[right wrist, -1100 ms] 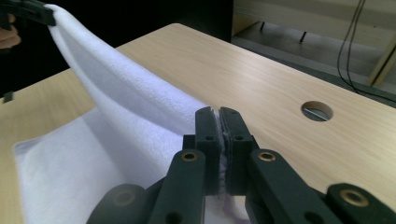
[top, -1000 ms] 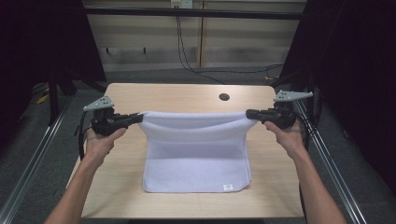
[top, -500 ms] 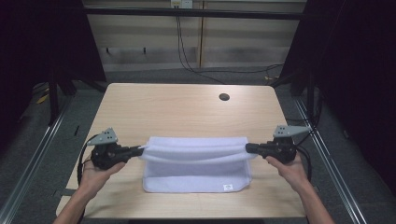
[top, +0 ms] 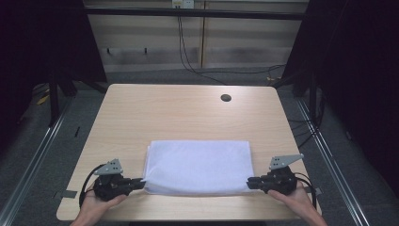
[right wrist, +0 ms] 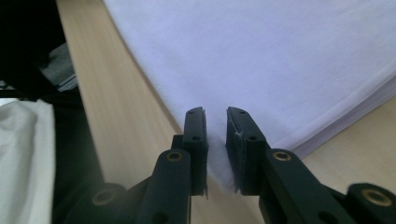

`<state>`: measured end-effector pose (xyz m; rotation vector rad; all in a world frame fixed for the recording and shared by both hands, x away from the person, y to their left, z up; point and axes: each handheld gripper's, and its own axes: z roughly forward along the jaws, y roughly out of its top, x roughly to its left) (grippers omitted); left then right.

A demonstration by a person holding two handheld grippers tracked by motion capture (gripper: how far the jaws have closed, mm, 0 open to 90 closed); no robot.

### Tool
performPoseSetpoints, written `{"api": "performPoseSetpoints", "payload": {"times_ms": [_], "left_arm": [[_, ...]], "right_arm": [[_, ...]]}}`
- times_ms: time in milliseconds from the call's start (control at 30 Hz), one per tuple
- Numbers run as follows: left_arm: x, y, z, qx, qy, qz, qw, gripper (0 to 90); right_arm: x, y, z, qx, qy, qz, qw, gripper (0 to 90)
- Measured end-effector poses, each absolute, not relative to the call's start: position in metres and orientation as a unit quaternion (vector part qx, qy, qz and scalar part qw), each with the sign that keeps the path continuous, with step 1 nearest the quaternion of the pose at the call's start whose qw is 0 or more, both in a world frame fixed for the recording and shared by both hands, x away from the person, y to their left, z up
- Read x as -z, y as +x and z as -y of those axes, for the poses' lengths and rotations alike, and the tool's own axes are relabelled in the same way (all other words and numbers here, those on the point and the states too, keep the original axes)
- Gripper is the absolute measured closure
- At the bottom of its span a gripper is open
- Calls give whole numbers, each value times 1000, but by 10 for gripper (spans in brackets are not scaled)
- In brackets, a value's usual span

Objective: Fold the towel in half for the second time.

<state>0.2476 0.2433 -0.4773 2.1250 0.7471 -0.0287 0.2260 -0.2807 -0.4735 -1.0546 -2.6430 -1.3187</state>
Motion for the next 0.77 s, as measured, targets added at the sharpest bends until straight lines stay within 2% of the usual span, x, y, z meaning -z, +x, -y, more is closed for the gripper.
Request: {"api": "performPoseSetpoints", "payload": {"times_ms": [67, 167, 233, 300, 400, 567, 633, 767], "left_arm": [[478, 242, -245, 9, 854, -297, 427, 770], [471, 236, -252, 6, 838, -308, 451, 708], [466, 237, -255, -3, 822, -322, 470, 624], [463, 244, -257, -16, 808, -345, 478, 545], [456, 261, -260, -27, 798, -346, 493, 536], [456, 276, -278, -55, 749, -396, 528, 408], [467, 278, -278, -68, 753, -407, 513, 432], [474, 278, -269, -54, 765, -405, 498, 370]], "right_arm": [[477, 221, 284, 419, -341, 841, 15, 758], [476, 218, 289, 435, -354, 828, 8, 738], [472, 219, 290, 451, -361, 816, -9, 705], [466, 222, 291, 466, -374, 801, -45, 666], [460, 227, 293, 496, -387, 772, -87, 604], [456, 233, 307, 527, -415, 729, -141, 488], [461, 233, 314, 527, -431, 717, -148, 462], [473, 235, 322, 517, -452, 713, -144, 423]]}}
